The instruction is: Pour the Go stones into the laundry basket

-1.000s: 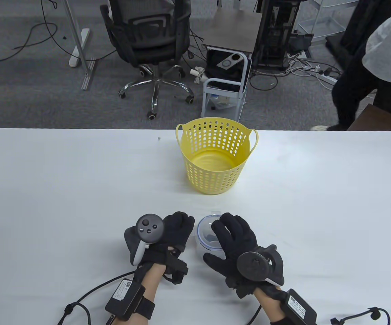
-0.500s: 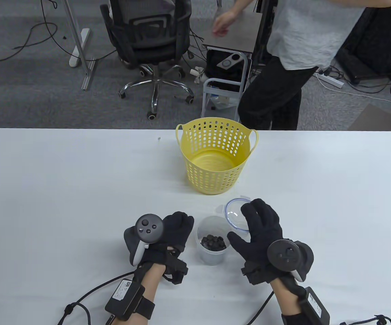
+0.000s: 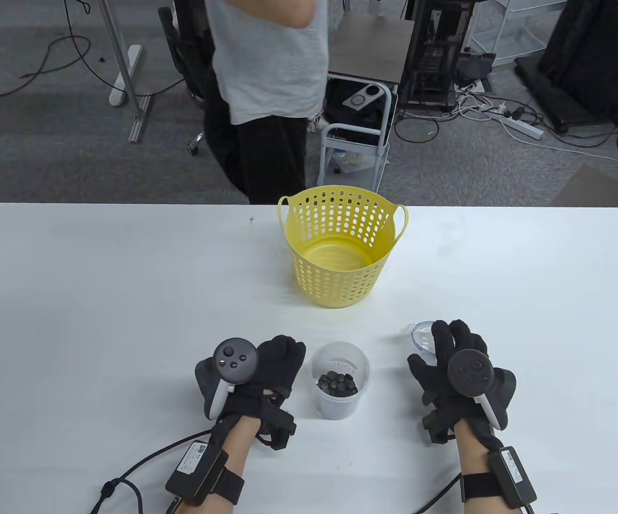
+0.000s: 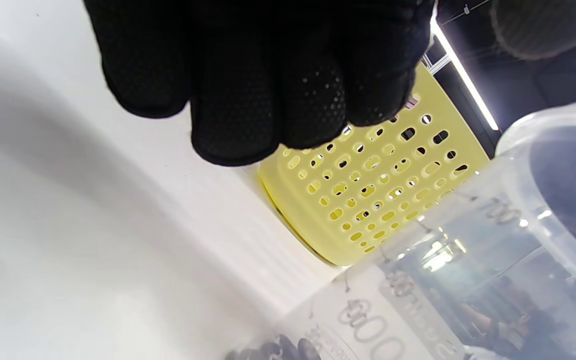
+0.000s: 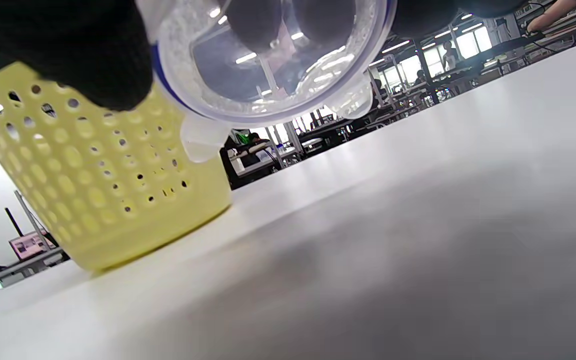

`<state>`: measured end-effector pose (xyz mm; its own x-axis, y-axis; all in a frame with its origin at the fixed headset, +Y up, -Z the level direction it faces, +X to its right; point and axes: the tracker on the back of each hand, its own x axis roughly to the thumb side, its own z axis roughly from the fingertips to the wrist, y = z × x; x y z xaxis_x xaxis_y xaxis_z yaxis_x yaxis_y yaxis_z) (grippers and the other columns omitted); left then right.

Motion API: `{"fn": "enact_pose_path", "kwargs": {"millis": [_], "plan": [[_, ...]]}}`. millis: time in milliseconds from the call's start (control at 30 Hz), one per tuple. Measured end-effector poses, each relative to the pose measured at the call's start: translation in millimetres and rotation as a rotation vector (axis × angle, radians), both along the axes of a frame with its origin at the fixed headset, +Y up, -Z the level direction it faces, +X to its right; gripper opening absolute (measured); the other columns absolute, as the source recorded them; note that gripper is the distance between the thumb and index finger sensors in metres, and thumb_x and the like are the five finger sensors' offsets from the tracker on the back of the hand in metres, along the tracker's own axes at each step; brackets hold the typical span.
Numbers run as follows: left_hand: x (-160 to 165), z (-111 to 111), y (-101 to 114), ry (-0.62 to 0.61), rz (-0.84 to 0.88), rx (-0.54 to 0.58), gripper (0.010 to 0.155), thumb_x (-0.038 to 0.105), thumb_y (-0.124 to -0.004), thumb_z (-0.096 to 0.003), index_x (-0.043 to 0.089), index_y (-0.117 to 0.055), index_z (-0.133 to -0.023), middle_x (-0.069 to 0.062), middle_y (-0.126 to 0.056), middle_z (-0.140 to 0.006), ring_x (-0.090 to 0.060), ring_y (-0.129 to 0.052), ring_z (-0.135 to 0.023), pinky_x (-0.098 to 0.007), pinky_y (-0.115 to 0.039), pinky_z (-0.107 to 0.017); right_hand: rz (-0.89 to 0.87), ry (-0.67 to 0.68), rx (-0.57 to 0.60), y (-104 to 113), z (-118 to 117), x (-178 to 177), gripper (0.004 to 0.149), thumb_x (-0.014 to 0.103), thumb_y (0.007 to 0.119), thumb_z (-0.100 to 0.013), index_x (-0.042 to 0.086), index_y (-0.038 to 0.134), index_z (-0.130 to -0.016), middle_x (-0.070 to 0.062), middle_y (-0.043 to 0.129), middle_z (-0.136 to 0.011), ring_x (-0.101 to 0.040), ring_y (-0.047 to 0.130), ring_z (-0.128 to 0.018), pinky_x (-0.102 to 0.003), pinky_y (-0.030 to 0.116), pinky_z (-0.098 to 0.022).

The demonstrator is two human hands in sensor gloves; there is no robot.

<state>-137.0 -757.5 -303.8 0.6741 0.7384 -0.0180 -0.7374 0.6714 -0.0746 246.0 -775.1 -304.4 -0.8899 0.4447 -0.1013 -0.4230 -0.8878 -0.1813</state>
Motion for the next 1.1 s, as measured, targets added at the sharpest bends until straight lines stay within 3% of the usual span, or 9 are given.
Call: {"fn": "enact_pose_path", "kwargs": {"millis": [400,600,767,933,1100], "plan": [[-4.7,-1.7,-0.9,0.010,0.017,-0.011,0.067,0.078,-0.067,-0.0419,0.032,-0.079,-0.089,0.001,-0.093,-0.084,-0.026,-0.100,-0.070,-0.050,-0.080,-0.057,0.143,-0.032,-0.323,-23.3,-4.0,2.0,0.085,0.060,0.086,-0.042,0.025,0.044,-0.108,-0.019,0.031,-0.116,-0.064,0.038,-0.099,-0.075,0.045,-0.069],[-6.3,-4.5,-4.4,-0.006,0.021,-0.032,0.065,0.077,-0.069,-0.0422,0.032,-0.078,-0.089,0.002,-0.092,-0.085,-0.026,-0.099,-0.071,-0.050,-0.080,-0.057,0.149,-0.035,-0.411,-30.9,-4.1,3.4,0.087,0.060,0.084,-0.043,0.024,0.039,-0.108,-0.020,0.028,-0.116,-0.063,0.037,-0.100,-0.074,0.044,-0.069],[-6.3,-6.1,-5.2,-0.009,-0.007,-0.047,0.058,0.068,-0.078,-0.0438,0.033,-0.076,-0.091,0.003,-0.091,-0.087,-0.024,-0.099,-0.072,-0.049,-0.080,-0.058,0.139,-0.017,-0.303,-19.6,-2.3,-1.8,0.086,0.059,0.086,-0.042,0.022,0.043,-0.107,-0.020,0.032,-0.116,-0.062,0.037,-0.100,-0.074,0.043,-0.069],[-6.7,-10.9,-8.7,-0.053,-0.061,-0.086,0.057,0.053,-0.092,-0.0437,0.035,-0.071,-0.094,0.005,-0.086,-0.093,-0.023,-0.097,-0.077,-0.050,-0.078,-0.060,0.065,0.113,-0.090,0.3,1.1,-18.5,0.080,0.056,0.090,-0.039,0.022,0.057,-0.103,-0.016,0.050,-0.113,-0.057,0.050,-0.100,-0.072,0.048,-0.069],[-3.6,-11.4,-7.4,-0.131,-0.149,-0.129,0.071,0.042,-0.104,-0.0393,0.037,-0.064,-0.099,0.007,-0.079,-0.101,-0.023,-0.091,-0.087,-0.052,-0.073,-0.067,-0.091,0.306,-0.101,3.8,2.1,-34.6,0.072,0.048,0.100,-0.036,0.023,0.070,-0.097,-0.012,0.075,-0.103,-0.047,0.078,-0.091,-0.066,0.062,-0.066]]}}
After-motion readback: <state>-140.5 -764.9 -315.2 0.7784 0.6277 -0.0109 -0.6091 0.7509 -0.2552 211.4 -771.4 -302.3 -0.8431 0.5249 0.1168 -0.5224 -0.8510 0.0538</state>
